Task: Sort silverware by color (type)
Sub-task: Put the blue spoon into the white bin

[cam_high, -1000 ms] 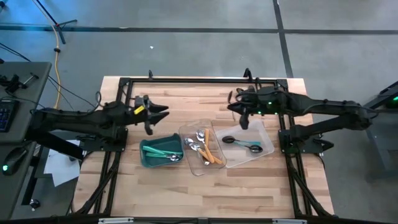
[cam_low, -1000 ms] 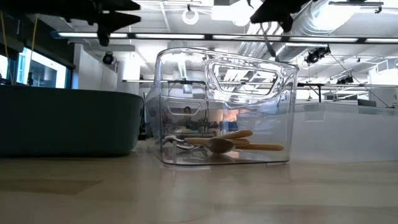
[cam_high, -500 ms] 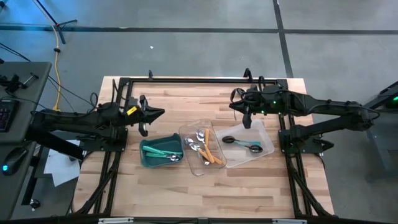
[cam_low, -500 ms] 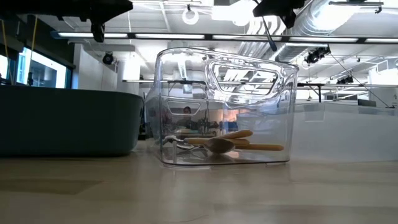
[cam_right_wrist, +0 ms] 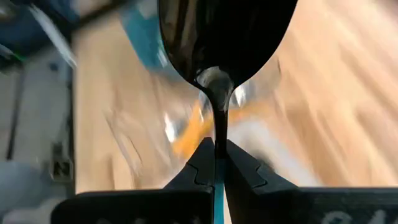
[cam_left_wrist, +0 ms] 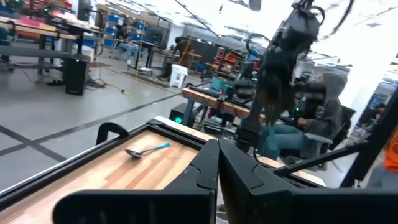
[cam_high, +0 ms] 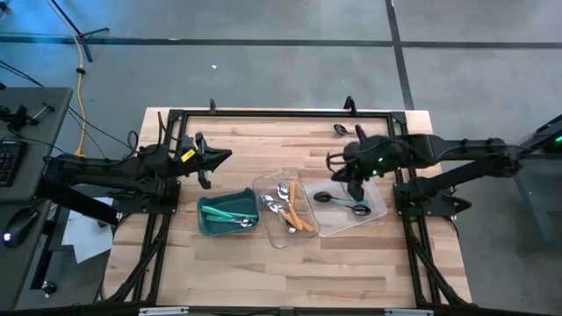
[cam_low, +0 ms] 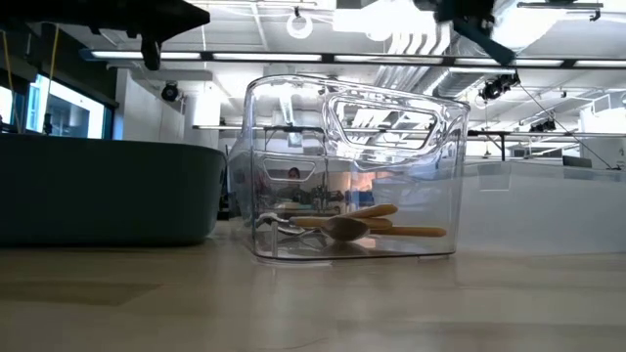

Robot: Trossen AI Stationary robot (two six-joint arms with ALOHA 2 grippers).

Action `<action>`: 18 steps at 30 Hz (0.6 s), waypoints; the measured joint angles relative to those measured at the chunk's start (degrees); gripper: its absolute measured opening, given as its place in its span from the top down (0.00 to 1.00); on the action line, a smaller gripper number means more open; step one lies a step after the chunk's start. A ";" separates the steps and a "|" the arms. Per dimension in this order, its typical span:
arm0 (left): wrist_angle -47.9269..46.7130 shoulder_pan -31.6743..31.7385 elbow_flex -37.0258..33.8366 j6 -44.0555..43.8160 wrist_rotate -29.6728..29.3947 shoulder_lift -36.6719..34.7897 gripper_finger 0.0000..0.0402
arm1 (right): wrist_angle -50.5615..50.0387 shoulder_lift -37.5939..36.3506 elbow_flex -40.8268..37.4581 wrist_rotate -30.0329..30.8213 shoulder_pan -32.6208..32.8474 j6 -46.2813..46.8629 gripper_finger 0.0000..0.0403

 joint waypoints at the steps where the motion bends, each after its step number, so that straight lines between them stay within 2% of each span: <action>1: 0.00 0.00 0.00 0.00 -0.22 0.00 1.00 | -2.89 0.84 0.32 0.26 0.76 1.81 1.00; 7: 0.00 0.15 0.00 0.00 -0.29 0.00 1.00 | -14.25 7.26 -2.01 0.92 3.83 7.36 1.00; 12: 0.00 0.13 0.00 0.01 -0.29 0.00 1.00 | -14.58 12.02 -6.75 0.91 4.85 6.92 1.00; 18: 0.00 0.13 0.00 0.04 -0.31 0.00 1.00 | -12.68 17.24 -9.25 1.02 5.20 2.22 1.00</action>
